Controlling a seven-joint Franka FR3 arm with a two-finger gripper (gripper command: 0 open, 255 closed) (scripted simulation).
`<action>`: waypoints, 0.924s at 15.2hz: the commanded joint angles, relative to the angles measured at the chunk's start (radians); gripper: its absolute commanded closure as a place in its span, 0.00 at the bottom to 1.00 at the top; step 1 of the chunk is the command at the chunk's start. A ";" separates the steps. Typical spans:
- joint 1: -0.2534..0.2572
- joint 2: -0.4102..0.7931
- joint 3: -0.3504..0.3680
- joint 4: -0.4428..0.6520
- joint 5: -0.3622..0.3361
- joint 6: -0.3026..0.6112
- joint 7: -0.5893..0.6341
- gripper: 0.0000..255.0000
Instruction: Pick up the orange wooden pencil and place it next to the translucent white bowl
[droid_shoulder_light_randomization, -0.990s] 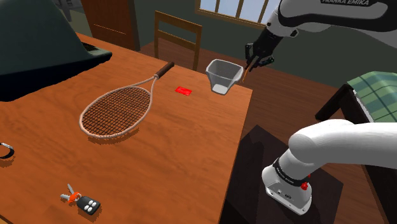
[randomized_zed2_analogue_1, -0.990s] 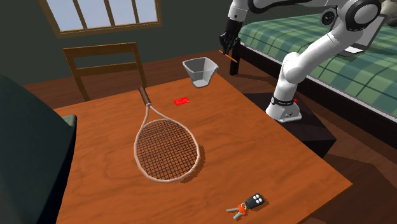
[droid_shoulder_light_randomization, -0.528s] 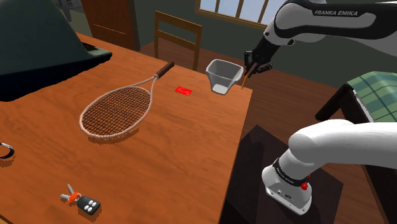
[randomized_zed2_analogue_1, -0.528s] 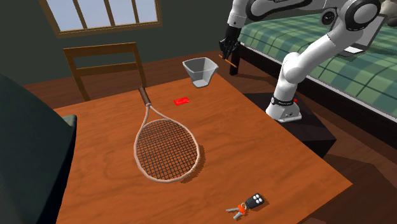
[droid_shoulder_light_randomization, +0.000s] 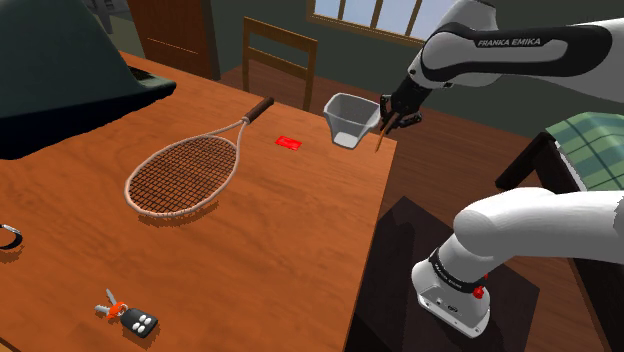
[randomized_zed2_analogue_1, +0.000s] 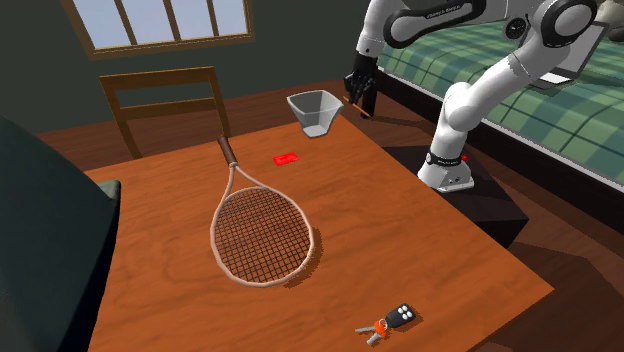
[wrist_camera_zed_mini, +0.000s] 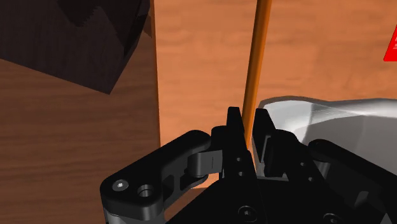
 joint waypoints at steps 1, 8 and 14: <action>0.002 0.008 0.002 -0.020 0.004 0.029 -0.003 1.00; 0.009 0.042 0.005 -0.094 0.019 0.137 -0.020 1.00; 0.018 0.087 0.006 -0.150 0.035 0.236 -0.037 1.00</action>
